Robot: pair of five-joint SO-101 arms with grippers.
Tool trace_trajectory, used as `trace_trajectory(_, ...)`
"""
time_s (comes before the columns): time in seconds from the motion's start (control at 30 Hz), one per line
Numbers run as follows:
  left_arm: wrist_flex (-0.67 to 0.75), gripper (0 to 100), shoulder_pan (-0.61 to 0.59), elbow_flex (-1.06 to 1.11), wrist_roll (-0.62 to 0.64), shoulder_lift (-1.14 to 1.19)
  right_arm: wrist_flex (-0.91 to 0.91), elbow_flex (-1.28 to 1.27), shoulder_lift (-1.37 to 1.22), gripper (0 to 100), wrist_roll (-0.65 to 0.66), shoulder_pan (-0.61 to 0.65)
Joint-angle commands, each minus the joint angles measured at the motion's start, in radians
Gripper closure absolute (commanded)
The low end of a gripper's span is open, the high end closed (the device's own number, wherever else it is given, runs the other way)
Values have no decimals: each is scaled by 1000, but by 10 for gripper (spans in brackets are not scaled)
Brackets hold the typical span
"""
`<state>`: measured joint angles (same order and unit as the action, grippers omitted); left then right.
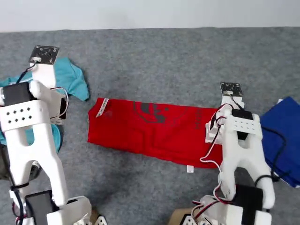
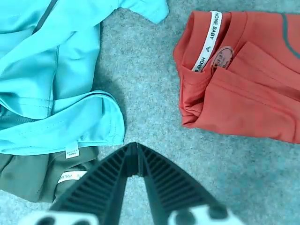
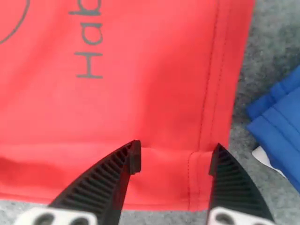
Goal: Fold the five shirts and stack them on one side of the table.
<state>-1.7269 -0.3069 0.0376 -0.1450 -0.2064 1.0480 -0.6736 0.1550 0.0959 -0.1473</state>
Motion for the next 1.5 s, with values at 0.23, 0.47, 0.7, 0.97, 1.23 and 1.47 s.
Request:
trace_trajectory(0.23,-26,997,-2,-1,-17,-41,-90,51,-179,751,-46,16)
trace_trajectory(0.47,-26,997,0,-1,-32,-41,-35,118,-232,918,-91,18)
trace_trajectory(0.7,-26,997,0,-1,-32,-41,-21,117,-131,988,-91,18)
trace_trajectory(0.97,-26,997,0,-1,-32,-41,62,117,97,989,-89,143)
trace_trajectory(1.23,-26,997,0,-1,-32,-46,38,144,168,989,-89,407)
trace_trajectory(1.47,-26,997,-5,-1,-32,-51,18,339,18,989,-25,588)
